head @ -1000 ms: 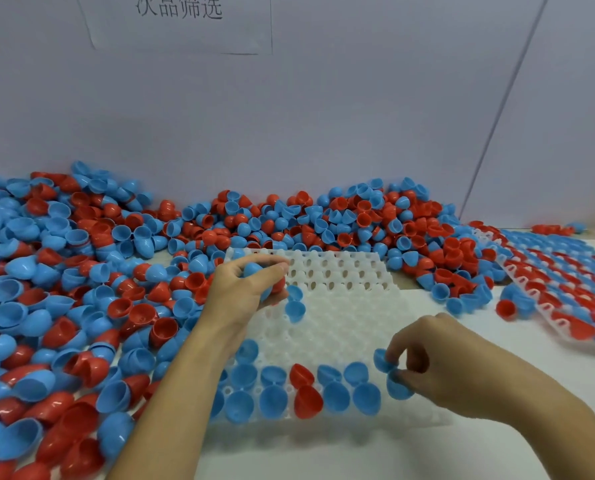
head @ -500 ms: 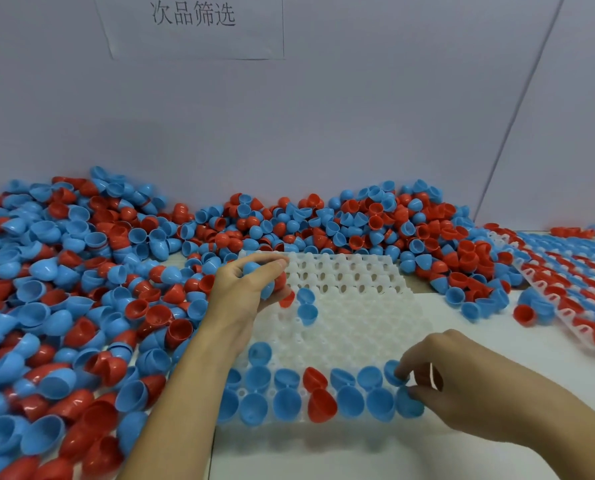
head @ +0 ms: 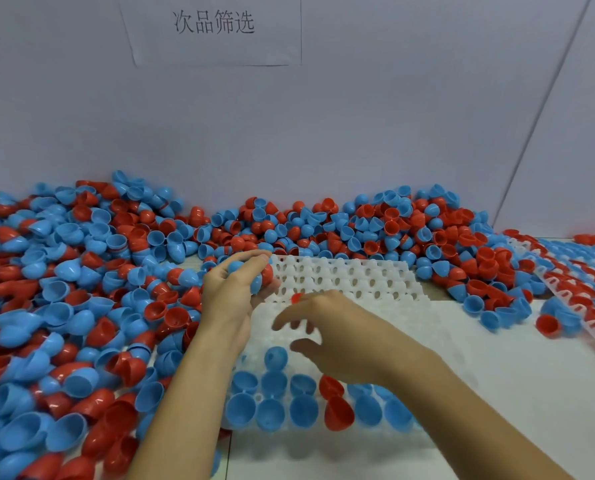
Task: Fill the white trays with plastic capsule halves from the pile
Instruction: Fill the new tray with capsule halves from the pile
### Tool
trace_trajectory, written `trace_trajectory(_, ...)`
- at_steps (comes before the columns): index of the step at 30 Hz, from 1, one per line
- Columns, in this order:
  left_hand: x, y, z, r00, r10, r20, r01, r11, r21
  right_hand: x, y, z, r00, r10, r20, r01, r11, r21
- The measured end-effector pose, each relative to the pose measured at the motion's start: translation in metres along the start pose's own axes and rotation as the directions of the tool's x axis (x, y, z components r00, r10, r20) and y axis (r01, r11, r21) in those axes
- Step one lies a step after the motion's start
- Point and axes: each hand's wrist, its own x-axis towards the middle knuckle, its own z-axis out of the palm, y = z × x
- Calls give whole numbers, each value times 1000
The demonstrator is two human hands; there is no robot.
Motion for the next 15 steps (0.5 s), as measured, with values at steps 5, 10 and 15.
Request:
trace_trajectory(5,5,2,-8,998,26,-64,-28,999,-29,24,-9,16,987,-122,104,128,990,-51)
trace_trajectory(10,6,1,-9,998,16,-63,-18,999,-39,27,5,17,998,-8,-64,13,997,71)
trace_trajectory(15,6,-1,-7,999,13,-48,-14,1000,-17,37,45,-2,919,275,-282,-206,946,251)
